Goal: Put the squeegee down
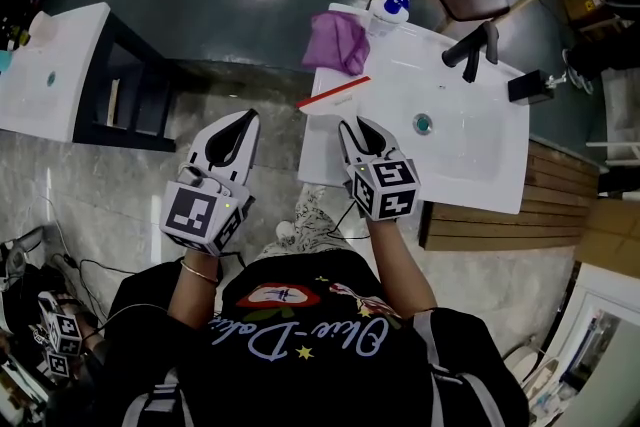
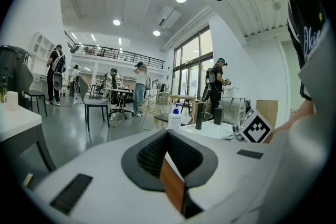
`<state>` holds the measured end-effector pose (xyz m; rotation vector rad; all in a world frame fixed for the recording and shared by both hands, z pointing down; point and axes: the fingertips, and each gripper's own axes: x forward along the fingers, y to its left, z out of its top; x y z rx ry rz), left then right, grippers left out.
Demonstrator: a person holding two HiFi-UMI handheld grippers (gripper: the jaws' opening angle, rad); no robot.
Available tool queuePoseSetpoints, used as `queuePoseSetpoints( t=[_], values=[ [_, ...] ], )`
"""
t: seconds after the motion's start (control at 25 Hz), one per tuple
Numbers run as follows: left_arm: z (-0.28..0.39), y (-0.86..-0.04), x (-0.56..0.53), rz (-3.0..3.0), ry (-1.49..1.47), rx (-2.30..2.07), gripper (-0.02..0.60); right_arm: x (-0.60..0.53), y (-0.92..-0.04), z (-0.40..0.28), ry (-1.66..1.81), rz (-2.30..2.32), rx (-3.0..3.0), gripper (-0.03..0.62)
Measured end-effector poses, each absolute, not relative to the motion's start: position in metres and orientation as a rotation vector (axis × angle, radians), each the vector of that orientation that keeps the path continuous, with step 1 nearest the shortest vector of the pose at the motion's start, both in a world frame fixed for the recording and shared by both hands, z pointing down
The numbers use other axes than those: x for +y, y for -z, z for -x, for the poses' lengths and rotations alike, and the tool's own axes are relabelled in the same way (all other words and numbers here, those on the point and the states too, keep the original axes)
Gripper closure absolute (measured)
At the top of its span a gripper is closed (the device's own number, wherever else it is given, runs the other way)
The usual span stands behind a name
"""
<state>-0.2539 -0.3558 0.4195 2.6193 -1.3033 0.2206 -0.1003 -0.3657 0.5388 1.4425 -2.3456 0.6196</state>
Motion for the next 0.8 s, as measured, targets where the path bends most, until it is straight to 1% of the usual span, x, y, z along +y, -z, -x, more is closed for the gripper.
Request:
queuePoseSetpoints(
  t=[0.8],
  values=[
    [0.2573,-0.4209,-0.3554,-2.609,-0.214,-1.311,0.584,-0.3686,-0.5489,0.0993,-0.636,-1.423,-2.311,0.503]
  ],
)
